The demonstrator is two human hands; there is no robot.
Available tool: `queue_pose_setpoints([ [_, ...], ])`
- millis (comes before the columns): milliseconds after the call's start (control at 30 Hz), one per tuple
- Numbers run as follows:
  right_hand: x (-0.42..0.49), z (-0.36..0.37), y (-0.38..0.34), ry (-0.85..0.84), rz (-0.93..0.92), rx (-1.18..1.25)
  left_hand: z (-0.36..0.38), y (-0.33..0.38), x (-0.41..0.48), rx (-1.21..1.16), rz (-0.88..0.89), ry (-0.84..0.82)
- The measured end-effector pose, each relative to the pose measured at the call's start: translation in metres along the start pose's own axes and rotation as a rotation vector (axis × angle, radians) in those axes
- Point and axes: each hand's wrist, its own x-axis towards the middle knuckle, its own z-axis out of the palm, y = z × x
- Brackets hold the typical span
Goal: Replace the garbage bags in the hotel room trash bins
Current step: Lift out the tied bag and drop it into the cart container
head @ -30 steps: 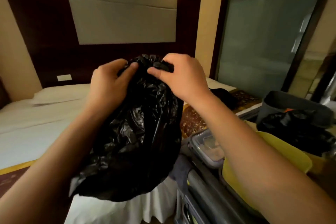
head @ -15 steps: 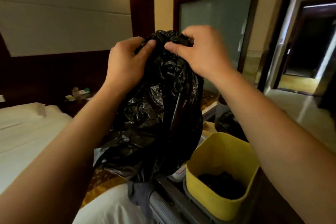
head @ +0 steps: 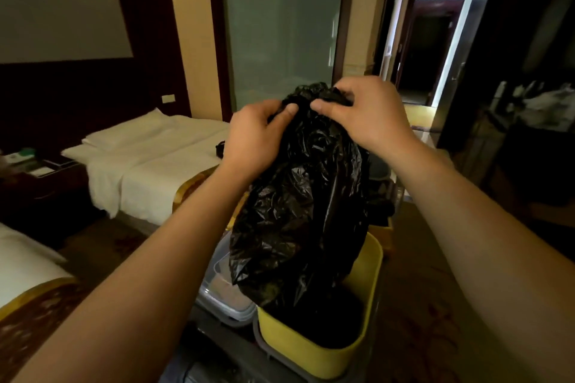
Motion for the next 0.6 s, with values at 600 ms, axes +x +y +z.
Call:
queue_pose_setpoints([
  [600, -0.125, 0.154, 0.175, -0.966, -0.463, -0.059, 0.125, -0.072, -0.154, 0.684, -0.48, -0.504],
])
